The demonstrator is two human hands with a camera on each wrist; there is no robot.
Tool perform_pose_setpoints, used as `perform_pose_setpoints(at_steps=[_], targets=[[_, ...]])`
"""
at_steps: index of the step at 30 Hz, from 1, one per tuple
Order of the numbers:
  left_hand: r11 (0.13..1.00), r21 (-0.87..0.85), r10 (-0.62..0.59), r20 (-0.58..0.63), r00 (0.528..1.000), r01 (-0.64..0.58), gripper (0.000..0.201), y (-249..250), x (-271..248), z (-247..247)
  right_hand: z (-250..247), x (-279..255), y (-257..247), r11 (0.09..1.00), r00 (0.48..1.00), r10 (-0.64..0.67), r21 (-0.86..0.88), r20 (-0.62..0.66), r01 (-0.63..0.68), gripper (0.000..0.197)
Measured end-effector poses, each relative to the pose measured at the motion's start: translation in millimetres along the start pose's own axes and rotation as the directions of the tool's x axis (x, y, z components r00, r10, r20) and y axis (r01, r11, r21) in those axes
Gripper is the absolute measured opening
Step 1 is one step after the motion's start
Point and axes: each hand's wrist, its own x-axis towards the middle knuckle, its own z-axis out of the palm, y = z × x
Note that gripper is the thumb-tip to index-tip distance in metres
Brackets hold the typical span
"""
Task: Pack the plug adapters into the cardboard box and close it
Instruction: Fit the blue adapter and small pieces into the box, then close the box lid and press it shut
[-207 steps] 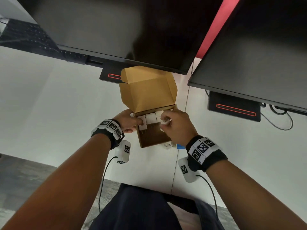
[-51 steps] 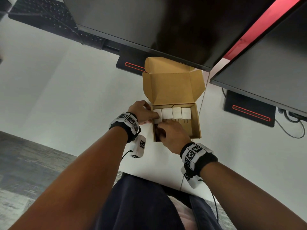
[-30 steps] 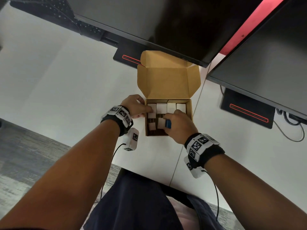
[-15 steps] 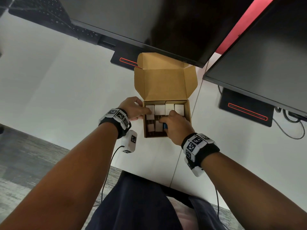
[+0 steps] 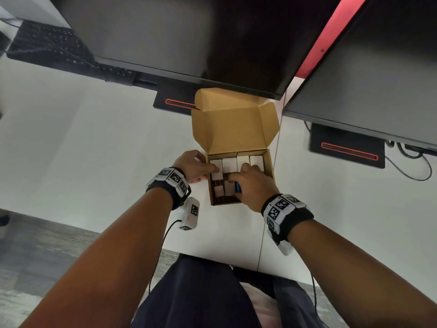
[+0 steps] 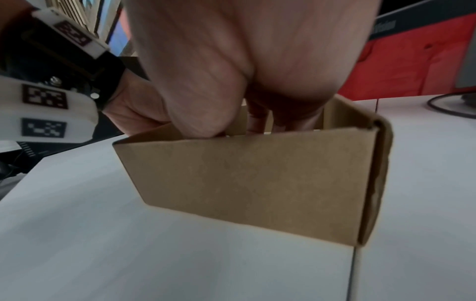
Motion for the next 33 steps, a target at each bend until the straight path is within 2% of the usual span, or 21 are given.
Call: perform_pose_setpoints(at_steps=[9, 13, 16, 18, 20, 21, 22, 23, 25, 26, 28, 31, 33], targets=[[1.0, 0.025, -0.001, 0.052, 0.999, 0.0, 0.054, 4, 0, -2, 4, -4, 0, 0.993, 0.997, 0.074, 0.096, -0.027, -0.071, 0.038], [0.998, -0.014, 0.06, 0.111, 0.992, -0.059, 0.055, 11, -5, -4, 5, -12, 5, 0.966, 0.996, 0.078, 0.25, -0.033, -0.067, 0.034], [0.994, -0.073, 0.083, 0.044, 0.996, -0.079, 0.05, 23, -14, -8, 1, -22, 8, 0.948, 0.989, 0.071, 0.317, -0.131, -0.026, 0.03], [0.992, -0.12, 0.05, -0.003, 0.999, -0.05, 0.035, 26, -16, -12, -5, -27, 13, 0.94, 0.941, 0.157, 0.338, -0.299, -0.049, 0.025], [0.986, -0.165, 0.004, -0.009, 1.0, -0.005, 0.025, 23, -17, -15, -15, -29, 22, 0.895, 0.84, 0.325, 0.428, -0.434, -0.124, 0.03], [0.985, -0.171, -0.009, -0.001, 1.0, 0.009, 0.022, 22, -19, -15, -21, -28, 28, 0.844, 0.79, 0.42, 0.513, -0.447, -0.159, 0.034], [0.988, -0.157, -0.011, 0.009, 1.0, 0.013, 0.019, 20, -21, -14, -26, -27, 35, 0.763, 0.76, 0.51, 0.619, -0.402, -0.185, 0.043], [0.991, -0.131, -0.006, 0.013, 1.0, 0.008, 0.017, 18, -24, -12, -32, -26, 40, 0.659, 0.764, 0.57, 0.724, -0.303, -0.204, 0.054], [0.997, -0.072, -0.01, 0.019, 1.0, 0.011, 0.017, 11, -32, -7, -42, -25, 46, 0.484, 0.836, 0.541, 0.846, -0.089, -0.223, 0.07], [0.998, -0.059, -0.025, 0.035, 0.999, 0.027, 0.017, 6, -37, -5, -45, -26, 46, 0.465, 0.879, 0.476, 0.857, -0.033, -0.22, 0.072], [0.995, -0.08, -0.057, 0.086, 0.995, 0.064, 0.015, -5, -44, -4, -48, -27, 45, 0.497, 0.934, 0.356, 0.847, -0.003, -0.187, 0.07], [0.978, -0.196, -0.051, 0.1, 0.994, 0.069, 0.024, -17, -54, -9, -46, -29, 40, 0.494, 0.957, 0.288, 0.85, 0.041, -0.185, 0.057], [0.971, -0.233, -0.044, 0.067, 0.997, 0.058, 0.031, -21, -58, -16, -45, -29, 34, 0.455, 0.964, 0.253, 0.869, 0.085, -0.196, 0.059]])
